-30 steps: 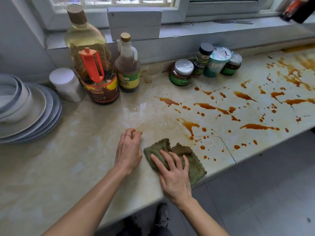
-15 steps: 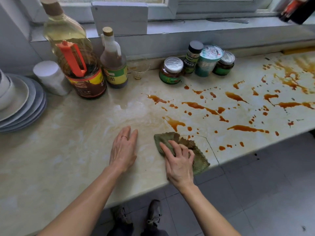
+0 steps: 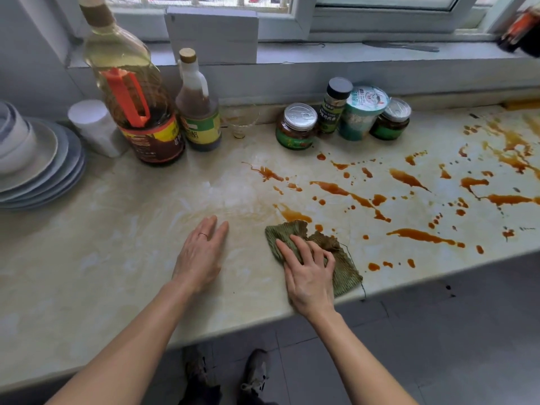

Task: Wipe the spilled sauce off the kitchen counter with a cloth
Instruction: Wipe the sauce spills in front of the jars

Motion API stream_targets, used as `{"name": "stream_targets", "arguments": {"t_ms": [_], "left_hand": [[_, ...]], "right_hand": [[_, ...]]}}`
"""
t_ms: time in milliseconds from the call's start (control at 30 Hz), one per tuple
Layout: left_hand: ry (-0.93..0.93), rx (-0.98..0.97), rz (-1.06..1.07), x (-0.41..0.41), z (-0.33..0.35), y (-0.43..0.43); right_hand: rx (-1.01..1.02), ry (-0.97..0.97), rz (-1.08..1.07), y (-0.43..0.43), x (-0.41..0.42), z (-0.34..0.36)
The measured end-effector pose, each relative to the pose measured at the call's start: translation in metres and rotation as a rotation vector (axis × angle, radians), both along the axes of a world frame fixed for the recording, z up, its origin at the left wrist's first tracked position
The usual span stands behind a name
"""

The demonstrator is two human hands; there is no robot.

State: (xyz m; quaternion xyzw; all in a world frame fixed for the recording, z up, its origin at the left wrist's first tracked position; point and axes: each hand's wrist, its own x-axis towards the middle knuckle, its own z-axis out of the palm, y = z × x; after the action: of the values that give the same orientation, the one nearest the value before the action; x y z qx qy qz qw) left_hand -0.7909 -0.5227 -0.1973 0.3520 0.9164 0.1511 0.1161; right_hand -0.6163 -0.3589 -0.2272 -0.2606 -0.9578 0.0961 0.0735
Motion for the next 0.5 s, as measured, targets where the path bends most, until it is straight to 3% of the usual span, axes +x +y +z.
{"name": "stream_targets", "arguments": {"t_ms": [100, 200, 500], "left_hand": [[-0.007, 0.026, 0.015, 0.001, -0.001, 0.001], [-0.017, 0.037, 0.02, 0.0, -0.003, 0.001], [-0.038, 0.035, -0.001, -0.005, -0.01, 0.0]], "right_hand": [[-0.068, 0.048, -0.009, -0.015, -0.002, 0.004], [-0.105, 0.031, 0.118, -0.039, -0.007, 0.006], [-0.019, -0.063, 0.16, -0.014, -0.046, 0.004]]}}
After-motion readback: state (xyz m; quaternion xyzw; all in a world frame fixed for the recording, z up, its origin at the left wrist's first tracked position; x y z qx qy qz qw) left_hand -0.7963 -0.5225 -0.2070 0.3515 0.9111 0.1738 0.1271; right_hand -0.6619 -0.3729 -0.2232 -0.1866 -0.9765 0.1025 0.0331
